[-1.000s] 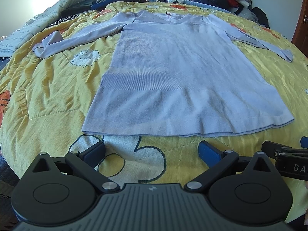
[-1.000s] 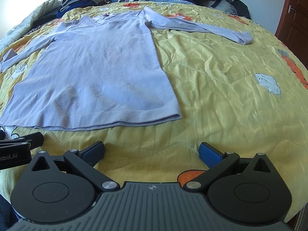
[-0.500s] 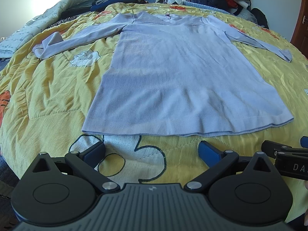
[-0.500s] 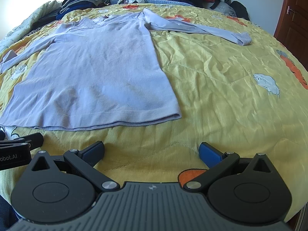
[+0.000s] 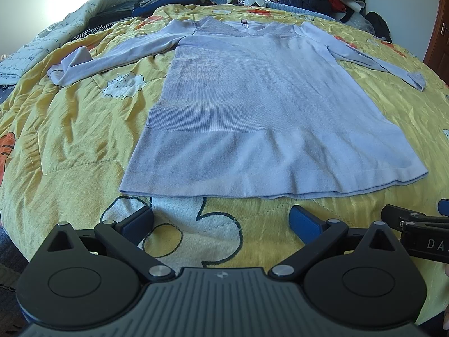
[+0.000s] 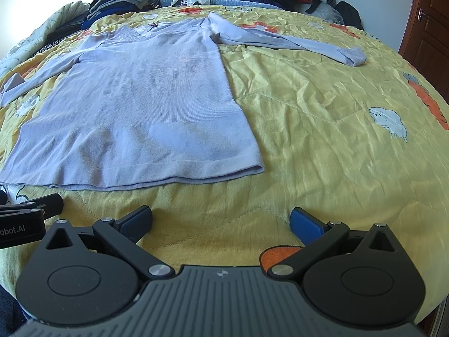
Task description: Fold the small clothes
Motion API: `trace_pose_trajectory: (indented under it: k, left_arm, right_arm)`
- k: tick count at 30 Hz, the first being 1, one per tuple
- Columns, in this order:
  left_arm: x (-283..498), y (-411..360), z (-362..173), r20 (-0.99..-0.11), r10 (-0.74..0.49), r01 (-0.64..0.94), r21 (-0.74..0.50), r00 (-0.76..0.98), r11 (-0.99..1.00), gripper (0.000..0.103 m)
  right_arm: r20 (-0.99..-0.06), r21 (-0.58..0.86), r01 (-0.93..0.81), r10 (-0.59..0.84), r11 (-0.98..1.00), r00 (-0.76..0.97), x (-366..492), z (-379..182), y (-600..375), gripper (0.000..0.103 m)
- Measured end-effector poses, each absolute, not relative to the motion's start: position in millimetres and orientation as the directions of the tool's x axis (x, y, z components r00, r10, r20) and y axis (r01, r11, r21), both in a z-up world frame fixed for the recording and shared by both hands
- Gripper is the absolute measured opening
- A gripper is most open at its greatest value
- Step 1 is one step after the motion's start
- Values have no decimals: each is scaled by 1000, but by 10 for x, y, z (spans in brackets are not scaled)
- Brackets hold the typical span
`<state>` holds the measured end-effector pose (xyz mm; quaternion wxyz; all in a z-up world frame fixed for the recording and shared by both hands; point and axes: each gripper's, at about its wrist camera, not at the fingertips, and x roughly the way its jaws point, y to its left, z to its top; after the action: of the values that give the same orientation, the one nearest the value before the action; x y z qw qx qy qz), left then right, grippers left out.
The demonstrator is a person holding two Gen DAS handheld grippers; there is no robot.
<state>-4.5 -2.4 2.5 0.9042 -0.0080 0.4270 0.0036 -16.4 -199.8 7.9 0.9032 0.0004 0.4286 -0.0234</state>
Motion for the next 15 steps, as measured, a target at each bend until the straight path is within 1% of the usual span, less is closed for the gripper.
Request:
trace_pose_trajectory:
  k: [11, 15]
  left_arm:
    - [-55, -24, 20, -769, 0, -13, -11, 640, 1000, 103]
    - [-104, -26, 14, -742, -4, -3, -8, 670, 1000, 103]
  right_arm:
    - [-774, -20, 43, -42, 999, 632, -169, 76, -1995, 103]
    - [-767, -19, 41, -41, 999, 640, -174, 75, -1999, 103]
